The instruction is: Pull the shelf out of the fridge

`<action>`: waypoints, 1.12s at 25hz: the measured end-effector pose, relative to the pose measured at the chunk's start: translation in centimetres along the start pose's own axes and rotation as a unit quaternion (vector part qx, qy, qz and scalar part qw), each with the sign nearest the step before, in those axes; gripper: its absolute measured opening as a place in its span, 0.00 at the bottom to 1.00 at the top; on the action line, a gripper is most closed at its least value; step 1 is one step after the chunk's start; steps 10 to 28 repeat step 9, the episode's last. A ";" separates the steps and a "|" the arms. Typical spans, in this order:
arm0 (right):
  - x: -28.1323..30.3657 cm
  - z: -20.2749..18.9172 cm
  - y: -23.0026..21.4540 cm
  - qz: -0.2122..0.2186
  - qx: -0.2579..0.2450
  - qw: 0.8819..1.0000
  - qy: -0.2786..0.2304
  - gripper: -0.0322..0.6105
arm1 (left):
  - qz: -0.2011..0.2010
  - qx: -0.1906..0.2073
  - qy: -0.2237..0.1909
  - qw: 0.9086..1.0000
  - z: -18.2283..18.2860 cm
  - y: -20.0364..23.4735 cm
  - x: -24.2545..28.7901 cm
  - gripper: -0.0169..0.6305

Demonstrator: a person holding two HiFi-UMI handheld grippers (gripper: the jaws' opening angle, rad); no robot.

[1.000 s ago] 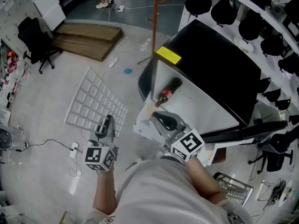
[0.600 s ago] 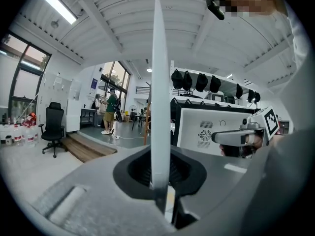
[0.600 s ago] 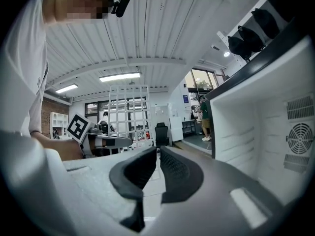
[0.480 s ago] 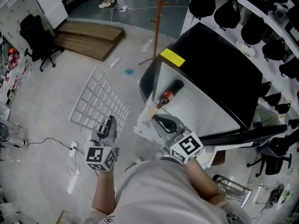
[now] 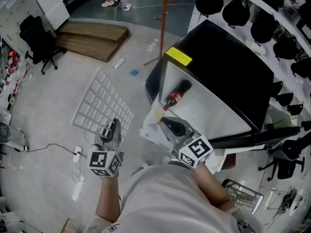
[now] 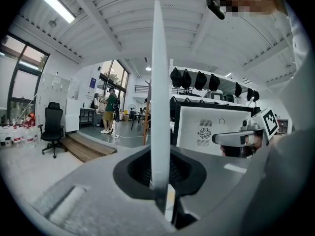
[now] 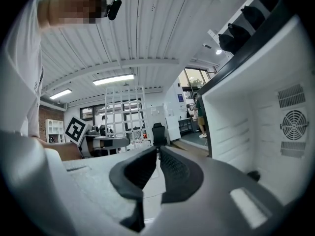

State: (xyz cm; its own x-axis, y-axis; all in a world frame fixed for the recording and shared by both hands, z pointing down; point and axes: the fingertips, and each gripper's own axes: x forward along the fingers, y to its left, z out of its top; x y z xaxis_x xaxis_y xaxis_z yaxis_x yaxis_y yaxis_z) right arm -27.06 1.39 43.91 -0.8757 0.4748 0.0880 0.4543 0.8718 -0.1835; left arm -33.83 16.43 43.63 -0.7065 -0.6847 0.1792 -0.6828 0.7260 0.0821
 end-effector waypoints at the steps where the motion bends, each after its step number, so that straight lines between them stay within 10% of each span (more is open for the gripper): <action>1: -0.1 0.0 0.0 0.000 0.000 1.000 0.001 0.08 | 0.000 0.000 0.001 1.000 -0.1 0.0 0.0 0.08; 28: -0.3 -0.6 0.2 0.002 0.001 1.000 0.004 0.08 | -0.002 -0.001 0.002 1.000 -0.4 -0.3 0.1 0.08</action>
